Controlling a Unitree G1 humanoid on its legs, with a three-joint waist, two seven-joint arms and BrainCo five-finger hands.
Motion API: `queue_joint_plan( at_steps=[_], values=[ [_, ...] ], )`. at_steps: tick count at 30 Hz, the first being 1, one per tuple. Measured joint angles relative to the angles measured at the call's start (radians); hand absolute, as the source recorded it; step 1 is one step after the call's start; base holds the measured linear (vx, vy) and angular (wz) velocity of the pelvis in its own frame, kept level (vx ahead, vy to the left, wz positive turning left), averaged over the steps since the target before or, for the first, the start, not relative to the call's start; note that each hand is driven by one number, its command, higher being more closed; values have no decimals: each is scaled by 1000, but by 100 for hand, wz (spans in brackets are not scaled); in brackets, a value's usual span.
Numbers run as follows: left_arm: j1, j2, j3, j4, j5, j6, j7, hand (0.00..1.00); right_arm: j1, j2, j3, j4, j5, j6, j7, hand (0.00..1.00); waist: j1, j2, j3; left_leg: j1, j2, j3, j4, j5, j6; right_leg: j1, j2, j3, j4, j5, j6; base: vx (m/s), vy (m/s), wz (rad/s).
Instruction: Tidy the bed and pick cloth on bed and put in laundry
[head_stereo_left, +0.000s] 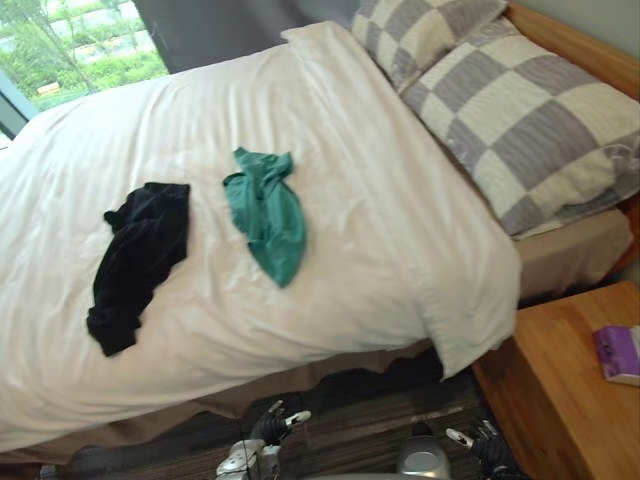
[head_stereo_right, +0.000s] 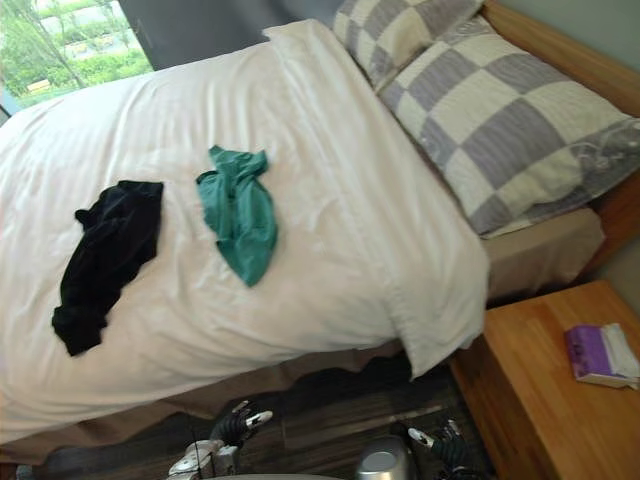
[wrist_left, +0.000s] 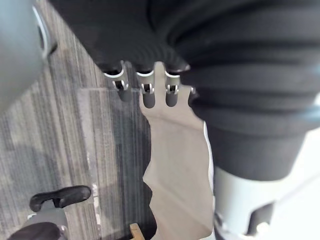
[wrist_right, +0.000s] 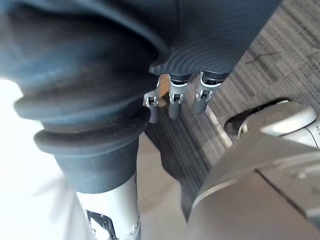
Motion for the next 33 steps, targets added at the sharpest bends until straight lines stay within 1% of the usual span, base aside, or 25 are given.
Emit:
queue_joint_plan(
  at_steps=[1, 2, 3, 4, 5, 6, 7, 8, 9, 11, 14, 18, 19, 20, 21, 22, 24, 25, 26, 27, 28, 29, 30, 31, 33],
  values=[
    [4, -1, 0, -14, -4, 9, 2, 0, -4, 6, 18, 2, 0, -2, 14, 0, 17, -3, -1, -7, -3, 13, 19, -18, 22, -4, -15, -50, 1, 31, -24, -227, 386, -44],
    [12, 0, 1, -49, -6, 20, 10, 0, -13, 1, 58, 2, -11, -17, 45, 0, 43, -7, -8, -6, -14, 47, 20, -29, 51, -9, -42, -195, 3, 85, -119, -149, 348, -30],
    [27, 16, 2, -64, -4, 33, 20, 0, -14, -1, 97, -13, -29, -37, 75, 0, 50, -19, -14, 3, -41, 60, -9, -18, 75, -8, -54, -295, 37, 80, -147, -112, 323, -15],
    [27, 27, 0, -66, -1, 38, 21, 0, -12, 3, 113, -30, -29, -45, 87, 0, 46, -23, -18, 3, -55, 57, -29, -10, 86, -6, -44, -312, 45, 71, -137, -38, 239, 14],
    [27, 47, -6, -65, 11, 46, 24, 0, -11, 9, 140, -75, -28, -58, 121, 0, 39, -25, -20, -2, -88, 41, -90, 22, 104, -5, 0, -307, 43, 39, -119, -12, 188, 49],
    [20, 64, -28, -65, 36, 51, 33, 0, -9, 12, 170, -122, -27, -69, 146, 0, 31, -27, -25, -16, -127, 14, -165, 68, 122, -5, 58, -293, 27, -17, -108, 18, 192, 65],
    [13, 71, -42, -64, 42, 54, 39, 0, -7, 16, 185, -140, -27, -70, 154, 0, 25, -31, -29, -20, -147, -3, -194, 91, 131, -4, 85, -280, 14, -50, -108, 43, 143, 117],
    [-15, 73, -77, -48, 60, 60, 46, 0, 4, 26, 211, -174, -27, -68, 166, 0, 13, -43, -35, -39, -202, -53, -261, 146, 143, 27, 148, -230, -69, -104, -150, 64, 112, 140],
    [-44, 60, -98, -28, 68, 70, 60, 0, 2, 28, 214, -178, -27, -63, 162, 0, 13, -20, -30, -50, -220, -92, -287, 177, 140, 47, 155, -215, -105, -82, -154, 40, 61, 133],
    [-43, 42, -107, -17, 73, 72, 74, 0, -7, 23, 232, -175, -26, -54, 157, 0, 23, -14, -33, -39, -228, -116, -301, 184, 137, 76, 153, -235, -121, -82, -156, 56, 41, 61],
    [-14, 39, -105, 18, 81, 62, 100, 0, -24, 27, 273, -135, -16, -39, 133, 0, 41, -32, -50, 31, -225, -124, -344, 190, 135, 132, 165, -245, -133, -83, -156, 29, -23, 8],
    [-6, 41, -76, 29, 79, 53, 127, 0, -64, 22, 275, -59, -18, -15, 93, 0, 50, -36, -55, 40, -232, -91, -353, 197, 142, 115, 155, -221, -126, -83, -155, -43, 15, -21],
    [-4, 41, -62, 29, 80, 52, 130, 0, -74, 20, 274, -50, -17, -6, 90, 0, 51, -37, -54, 21, -230, -82, -313, 174, 147, 106, 143, -208, -114, -89, -146, -88, 57, -27],
    [-2, 41, -48, 29, 79, 37, 133, 0, -77, 6, 272, -48, -3, 5, 91, 0, 51, -28, -49, -32, -214, -79, -203, 122, 155, 78, 141, -194, -72, -107, -138, -108, 63, -21],
    [-2, 41, -44, 29, 78, 29, 134, 0, -73, 0, 272, -45, 6, 8, 90, 0, 51, -23, -44, -51, -204, -77, -159, 106, 147, 69, 140, -188, -51, -115, -136, -116, 94, -21],
    [-1, 49, -31, 29, 75, 8, 141, 0, -73, -13, 263, -33, 23, 24, 81, 0, 49, -18, -26, -98, -172, -60, -34, 86, 128, 40, 123, -172, 13, -148, -136, -121, 87, -18],
    [6, 67, -26, 38, 75, -15, 150, 0, -75, -19, 240, -33, 22, 32, 68, 0, 51, -18, -11, -129, -152, -47, 69, 87, 128, 26, 105, -147, 52, -160, -141, -142, 137, -31],
    [20, 72, -13, 48, 71, -44, 142, 0, -73, -25, 222, -33, 22, 31, 57, 0, 47, -25, -3, -136, -149, -54, 102, 83, 123, 23, 85, -128, 69, -162, -145, -113, 150, -39],
    [25, 73, 1, 49, 71, -58, 139, 0, -70, -26, 216, -34, 23, 31, 53, 0, 47, -34, 1, -137, -148, -57, 114, 79, 124, 12, 74, -121, 80, -162, -144, -135, 159, -58],
    [33, 75, 20, 54, 72, -90, 119, 0, -67, -29, 195, -36, 22, 30, 52, 0, 42, -30, 0, -139, -104, -80, 148, 50, 162, -15, 67, -88, 103, -163, -144, -121, 197, -65],
    [38, 76, 24, 61, 71, -110, 103, 0, -64, -39, 179, -36, 22, 29, 51, 0, 32, -32, 1, -142, -64, -114, 156, 46, 172, -35, 51, -55, 123, -166, -138, -113, 219, -66],
    [37, 75, 23, 68, 59, -120, 86, 0, -63, -49, 169, -36, 22, 28, 51, 0, 23, -38, 2, -143, -37, -146, 152, 50, 178, -61, 25, -31, 149, -173, -127, -38, 209, -36],
    [35, 75, 23, 67, 53, -123, 77, 0, -61, -55, 168, -34, 22, 28, 51, 0, 15, -43, 4, -144, -25, -164, 150, 52, 181, -74, 7, -21, 164, -178, -119, -51, 276, -12],
    [28, 75, 20, 65, 32, -126, 59, 0, -46, -63, 159, -31, 22, 28, 51, 0, 6, -48, 6, -150, 3, -206, 149, 66, 196, -102, -29, 3, 195, -190, -98, -75, 410, -1],
    [22, 66, -12, 64, -11, -129, 49, 0, -39, -78, 158, 11, 20, 29, 53, 0, -10, -38, 2, -152, 34, -241, 147, 66, 195, -118, -89, 24, 206, -177, -23, -71, 556, 7]
  ],
)
